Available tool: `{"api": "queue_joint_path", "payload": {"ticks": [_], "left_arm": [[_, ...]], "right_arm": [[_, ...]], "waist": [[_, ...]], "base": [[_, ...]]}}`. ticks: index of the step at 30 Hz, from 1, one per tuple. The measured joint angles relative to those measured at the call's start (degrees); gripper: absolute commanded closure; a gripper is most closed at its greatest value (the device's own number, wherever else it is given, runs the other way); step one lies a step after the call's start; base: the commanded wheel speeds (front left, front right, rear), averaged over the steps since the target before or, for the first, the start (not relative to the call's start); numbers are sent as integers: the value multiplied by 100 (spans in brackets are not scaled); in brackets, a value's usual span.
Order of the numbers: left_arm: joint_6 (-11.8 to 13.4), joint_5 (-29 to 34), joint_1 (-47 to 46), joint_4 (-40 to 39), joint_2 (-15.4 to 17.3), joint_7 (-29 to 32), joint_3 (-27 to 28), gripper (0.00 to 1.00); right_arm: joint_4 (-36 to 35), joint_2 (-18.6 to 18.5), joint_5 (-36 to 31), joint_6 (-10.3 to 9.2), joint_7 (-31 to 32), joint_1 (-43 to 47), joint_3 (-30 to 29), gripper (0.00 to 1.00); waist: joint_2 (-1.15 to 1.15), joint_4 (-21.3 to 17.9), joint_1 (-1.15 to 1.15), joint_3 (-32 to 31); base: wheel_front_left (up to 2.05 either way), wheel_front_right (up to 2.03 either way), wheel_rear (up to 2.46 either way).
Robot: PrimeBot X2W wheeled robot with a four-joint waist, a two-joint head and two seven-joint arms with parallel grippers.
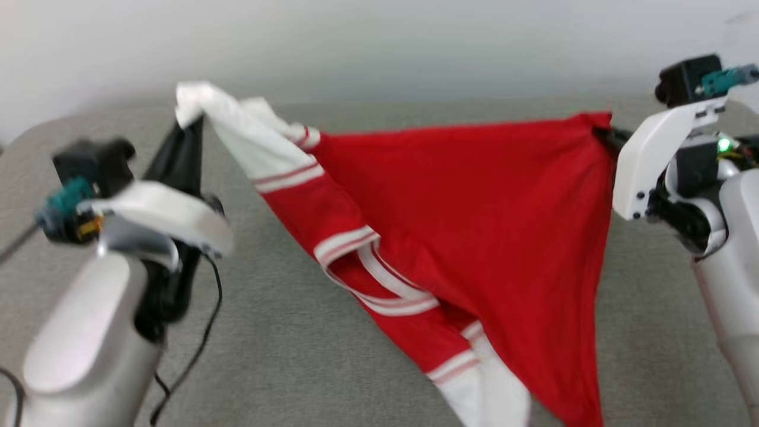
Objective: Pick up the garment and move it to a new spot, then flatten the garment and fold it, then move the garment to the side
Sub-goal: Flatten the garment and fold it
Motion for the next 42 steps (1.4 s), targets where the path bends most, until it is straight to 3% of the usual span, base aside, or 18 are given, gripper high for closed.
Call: {"api": "queue_joint_path", "payload": {"ticks": [9,25,32,42], "left_arm": [[-331,176,-2216,1183,14,298,12,100],[-612,879,-6346,2366,48,-7,99,100],[-726,946,-6987,2922,-20,-213,85,100],[-1004,675,-6677,4070,-379,-598,48,100]], "right_arm": [[343,56,-282,1,-775,-1186,-264,100],[383,-177,-768,2,-1819,-4245,-747,100],[810,-151,-809,2,-2020,-5004,-581,100],[2058,156,-645,1,-2340,-5238,-30,100]], "waist": [[0,-267,0,462],[0,-357,1,2370],[0,-308,1,3054],[0,-100,1,3476]], "base": [[0,0,0],[0,0,0],[0,0,0],[0,0,0]]}}
